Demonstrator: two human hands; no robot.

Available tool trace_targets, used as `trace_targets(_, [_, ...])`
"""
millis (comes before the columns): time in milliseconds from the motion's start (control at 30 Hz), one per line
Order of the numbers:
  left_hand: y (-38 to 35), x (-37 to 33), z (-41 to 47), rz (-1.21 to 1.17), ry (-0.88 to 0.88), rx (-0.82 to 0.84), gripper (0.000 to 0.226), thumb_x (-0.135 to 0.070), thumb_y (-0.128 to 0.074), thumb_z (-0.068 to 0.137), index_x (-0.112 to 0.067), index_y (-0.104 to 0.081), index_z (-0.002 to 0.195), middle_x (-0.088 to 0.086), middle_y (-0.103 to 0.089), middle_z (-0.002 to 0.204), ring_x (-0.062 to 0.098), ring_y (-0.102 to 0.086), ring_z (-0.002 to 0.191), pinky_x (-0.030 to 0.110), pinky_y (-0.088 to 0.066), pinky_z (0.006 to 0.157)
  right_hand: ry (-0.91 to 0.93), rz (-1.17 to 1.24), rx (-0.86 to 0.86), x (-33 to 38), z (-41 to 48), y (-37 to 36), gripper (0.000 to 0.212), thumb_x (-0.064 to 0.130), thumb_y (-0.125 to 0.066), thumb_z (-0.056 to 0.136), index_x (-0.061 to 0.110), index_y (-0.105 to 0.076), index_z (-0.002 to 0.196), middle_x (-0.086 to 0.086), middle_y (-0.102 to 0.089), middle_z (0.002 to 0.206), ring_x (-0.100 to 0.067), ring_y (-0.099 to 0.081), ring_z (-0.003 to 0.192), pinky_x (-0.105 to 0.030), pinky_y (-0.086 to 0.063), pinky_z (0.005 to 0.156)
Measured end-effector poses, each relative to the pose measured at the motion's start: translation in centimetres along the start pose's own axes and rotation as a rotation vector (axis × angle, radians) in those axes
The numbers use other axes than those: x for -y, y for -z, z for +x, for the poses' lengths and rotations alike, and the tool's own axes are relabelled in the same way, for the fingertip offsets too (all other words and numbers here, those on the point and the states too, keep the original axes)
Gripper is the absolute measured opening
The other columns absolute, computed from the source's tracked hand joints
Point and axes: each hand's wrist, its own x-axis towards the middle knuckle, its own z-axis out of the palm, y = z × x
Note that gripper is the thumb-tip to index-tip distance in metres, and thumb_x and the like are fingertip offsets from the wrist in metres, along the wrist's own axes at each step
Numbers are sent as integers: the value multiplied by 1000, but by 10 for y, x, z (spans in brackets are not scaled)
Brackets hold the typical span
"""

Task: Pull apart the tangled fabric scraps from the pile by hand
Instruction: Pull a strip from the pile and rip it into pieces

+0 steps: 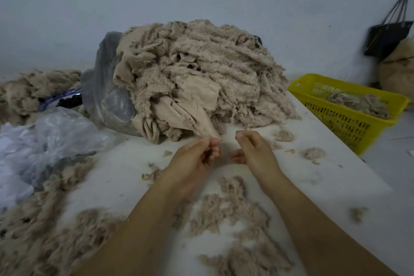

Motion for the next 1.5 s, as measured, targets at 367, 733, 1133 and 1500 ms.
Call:
trace_targets(367, [3, -9, -26, 589, -96, 410, 25, -31, -54, 98, -30, -78, 88, -8, -67, 79, 5, -60, 79, 16, -49, 80, -18, 158, 403, 12, -21, -18, 38, 37, -50, 101, 19, -53, 68, -3, -51, 54, -16, -52, 54, -24, -45, 55])
trace_targets(733, [43, -24, -1, -568, -96, -320, 20, -8, -50, 100, -2, -69, 95, 5, -64, 78, 10, -64, 68, 15, -54, 63, 156, -88, -96, 16, -9, -6, 37, 37, -40, 105, 17, -44, 73, 4, -44, 61, -14, -43, 56, -44, -38, 58])
trace_targets(1133, [7, 1, -2, 103, 73, -135, 56, -57, -54, 91, -3, -71, 98, 12, -75, 84, 19, -71, 70, 26, -57, 62, 350, -270, 86, 18, -22, -13, 32, 26, -55, 98, 16, -41, 70, 13, -43, 58, -1, -39, 52, -16, -36, 51])
trace_targets(1500, [6, -7, -7, -311, 132, 10, 29, -22, -55, 93, -6, -80, 97, 18, -73, 110, 25, -73, 97, 35, -61, 84, 342, -140, 125, 18, -22, -13, 26, 63, -46, 92, 40, -56, 98, 6, -62, 86, -5, -62, 68, -15, -49, 60])
